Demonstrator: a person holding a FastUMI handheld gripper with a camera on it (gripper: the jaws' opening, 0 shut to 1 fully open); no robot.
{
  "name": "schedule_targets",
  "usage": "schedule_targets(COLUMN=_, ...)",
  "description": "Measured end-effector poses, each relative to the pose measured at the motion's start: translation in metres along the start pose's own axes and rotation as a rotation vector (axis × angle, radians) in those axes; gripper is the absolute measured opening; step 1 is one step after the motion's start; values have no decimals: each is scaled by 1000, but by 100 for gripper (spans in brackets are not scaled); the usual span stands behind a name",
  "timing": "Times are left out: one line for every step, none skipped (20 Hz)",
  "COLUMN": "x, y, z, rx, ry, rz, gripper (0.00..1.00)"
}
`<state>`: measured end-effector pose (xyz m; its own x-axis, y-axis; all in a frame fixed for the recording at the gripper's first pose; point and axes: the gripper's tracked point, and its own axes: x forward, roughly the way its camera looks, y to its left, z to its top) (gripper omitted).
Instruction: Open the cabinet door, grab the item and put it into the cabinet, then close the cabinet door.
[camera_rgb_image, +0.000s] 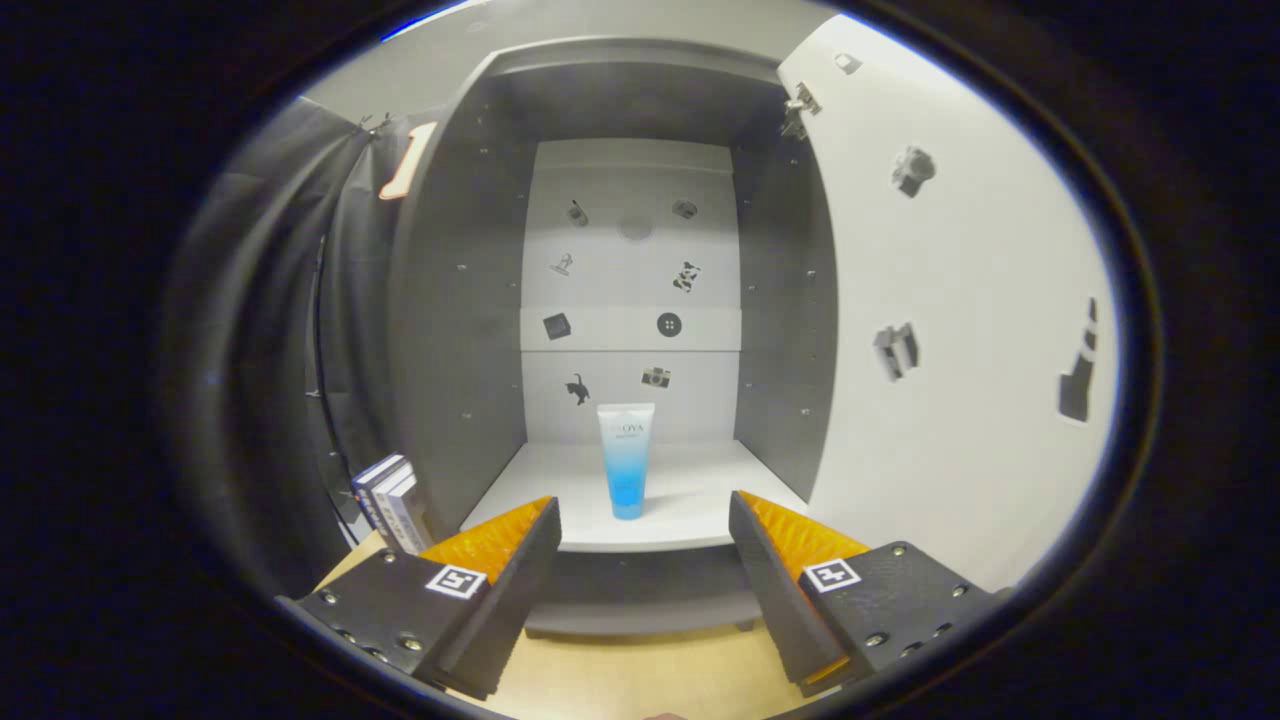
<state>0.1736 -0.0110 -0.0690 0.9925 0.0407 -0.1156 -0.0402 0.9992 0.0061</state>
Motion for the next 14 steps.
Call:
schedule_targets(x=-22, y=-5, z=0, rx=6, ry=3, rz=-7, gripper=99)
schedule_targets(x=-44, y=-10, z=1, rx=14, ry=4, rz=-15, gripper=99)
schedule_targets(x=-66, y=-18, z=4, rx=22, ry=1, rz=-32, gripper=99)
schedule_targets(x=-88, y=-25, z=6, rx=33, ry=-2, rz=-45, gripper=99)
schedule_targets(x=-110, y=-35, z=9, rx=49, ry=-6, rz=-61, gripper=99)
schedule_targets(x=-132, y=-46, z=12, rx=71, ry=-12, rz=-77, gripper=99)
schedule_targets(x=-154, y=-59, z=14, rx=93, ry=-18, rz=-96, gripper=99)
schedule_targets(x=-172, y=-75, z=17, rx=115, ry=-23, rz=-132, gripper=99)
schedule_targets(x=-193, y=-95, z=15, rx=131, ry=-24, rz=-170, gripper=99)
schedule_targets(x=-211, y=-116, z=13, rx=144, ry=-19, rz=-220, gripper=99)
schedule_targets(x=-227, y=-137, z=10, rx=152, ry=-19, rz=-266, gripper=99)
schedule_targets(x=-241, y=-159, z=8, rx=156, ry=-22, rz=-311, gripper=99)
schedule_targets(x=-253, y=-179, z=4, rx=161, ry=-25, rz=-357, gripper=99)
schedule_targets(x=-264, y=-200, z=-2, rx=170, ry=-15, rz=-399, gripper=99)
